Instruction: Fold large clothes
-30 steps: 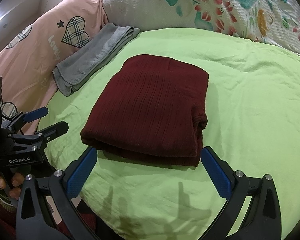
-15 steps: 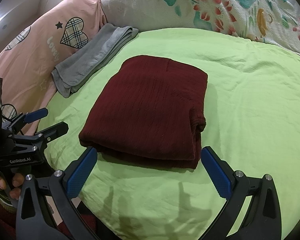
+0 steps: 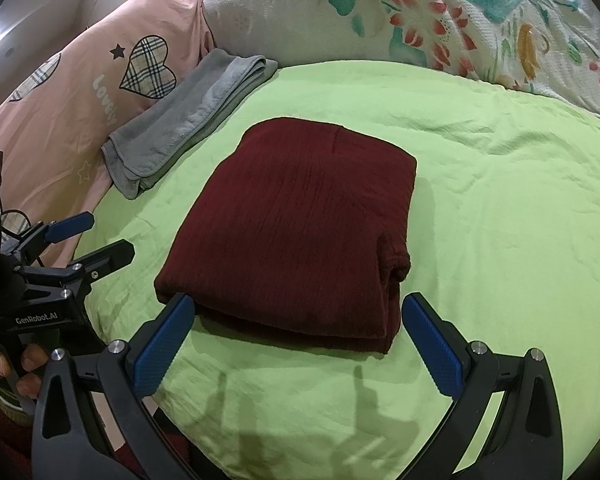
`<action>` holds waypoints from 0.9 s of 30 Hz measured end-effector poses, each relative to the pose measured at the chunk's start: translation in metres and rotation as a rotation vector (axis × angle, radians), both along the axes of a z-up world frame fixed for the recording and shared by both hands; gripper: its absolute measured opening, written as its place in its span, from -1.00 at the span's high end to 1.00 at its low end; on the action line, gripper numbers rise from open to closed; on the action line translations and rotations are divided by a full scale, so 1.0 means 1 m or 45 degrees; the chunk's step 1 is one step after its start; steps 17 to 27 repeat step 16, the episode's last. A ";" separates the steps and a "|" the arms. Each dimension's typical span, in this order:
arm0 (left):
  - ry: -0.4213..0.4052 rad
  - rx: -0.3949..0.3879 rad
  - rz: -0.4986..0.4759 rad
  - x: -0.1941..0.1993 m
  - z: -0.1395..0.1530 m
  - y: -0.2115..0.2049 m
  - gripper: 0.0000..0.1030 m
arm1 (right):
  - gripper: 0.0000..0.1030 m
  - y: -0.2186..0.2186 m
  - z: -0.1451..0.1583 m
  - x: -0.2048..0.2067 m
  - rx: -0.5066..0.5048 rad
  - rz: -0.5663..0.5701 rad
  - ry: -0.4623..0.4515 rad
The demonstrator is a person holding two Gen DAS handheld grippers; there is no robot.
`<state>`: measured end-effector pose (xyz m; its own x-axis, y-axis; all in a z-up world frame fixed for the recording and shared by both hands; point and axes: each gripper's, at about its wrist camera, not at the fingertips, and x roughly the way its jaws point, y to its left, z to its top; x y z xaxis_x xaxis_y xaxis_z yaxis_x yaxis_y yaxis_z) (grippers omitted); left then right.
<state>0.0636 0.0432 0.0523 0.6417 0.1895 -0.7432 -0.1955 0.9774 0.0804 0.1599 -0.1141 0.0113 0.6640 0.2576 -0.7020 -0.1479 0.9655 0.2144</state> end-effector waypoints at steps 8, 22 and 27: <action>0.013 -0.003 0.043 0.009 -0.001 0.010 -0.90 | -1.00 -0.002 -0.001 0.010 0.001 -0.013 0.002; 0.017 -0.040 0.078 0.020 -0.002 0.024 -0.90 | -1.00 -0.011 -0.005 0.026 0.027 -0.039 0.007; 0.017 -0.040 0.078 0.020 -0.002 0.024 -0.90 | -1.00 -0.011 -0.005 0.026 0.027 -0.039 0.007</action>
